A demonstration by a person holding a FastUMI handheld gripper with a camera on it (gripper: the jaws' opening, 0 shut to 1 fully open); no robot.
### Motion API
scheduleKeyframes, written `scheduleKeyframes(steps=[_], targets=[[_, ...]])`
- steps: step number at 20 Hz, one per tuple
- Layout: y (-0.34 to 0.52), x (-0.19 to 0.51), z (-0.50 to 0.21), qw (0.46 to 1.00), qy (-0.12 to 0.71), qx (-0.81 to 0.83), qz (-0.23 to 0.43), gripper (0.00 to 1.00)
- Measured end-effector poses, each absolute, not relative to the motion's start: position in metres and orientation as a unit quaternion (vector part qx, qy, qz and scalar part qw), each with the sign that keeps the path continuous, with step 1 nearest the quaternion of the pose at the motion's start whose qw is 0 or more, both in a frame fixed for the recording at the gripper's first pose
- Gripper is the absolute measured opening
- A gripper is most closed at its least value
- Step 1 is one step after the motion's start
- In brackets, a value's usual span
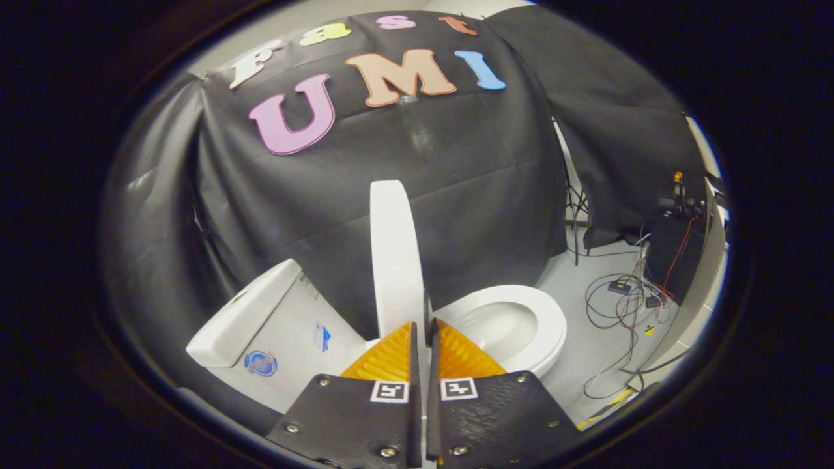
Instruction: Open the toilet lid.
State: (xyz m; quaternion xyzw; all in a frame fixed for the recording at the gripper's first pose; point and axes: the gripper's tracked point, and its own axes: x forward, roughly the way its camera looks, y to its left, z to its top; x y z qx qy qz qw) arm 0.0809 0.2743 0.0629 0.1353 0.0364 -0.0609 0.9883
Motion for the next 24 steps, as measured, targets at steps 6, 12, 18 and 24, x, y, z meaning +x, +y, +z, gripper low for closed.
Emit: scheduleKeyframes(steps=[6, 12, 18, 24], targets=[[0.296, 0.08, 0.06, 0.991, 0.038, 0.119, -0.042, 0.04], [0.313, 0.081, 0.059, 0.991, 0.035, 0.126, -0.024, 0.04], [0.334, 0.083, 0.053, 0.993, 0.045, 0.111, -0.009, 0.04], [0.351, 0.085, 0.047, 0.993, 0.051, 0.111, 0.004, 0.04]])
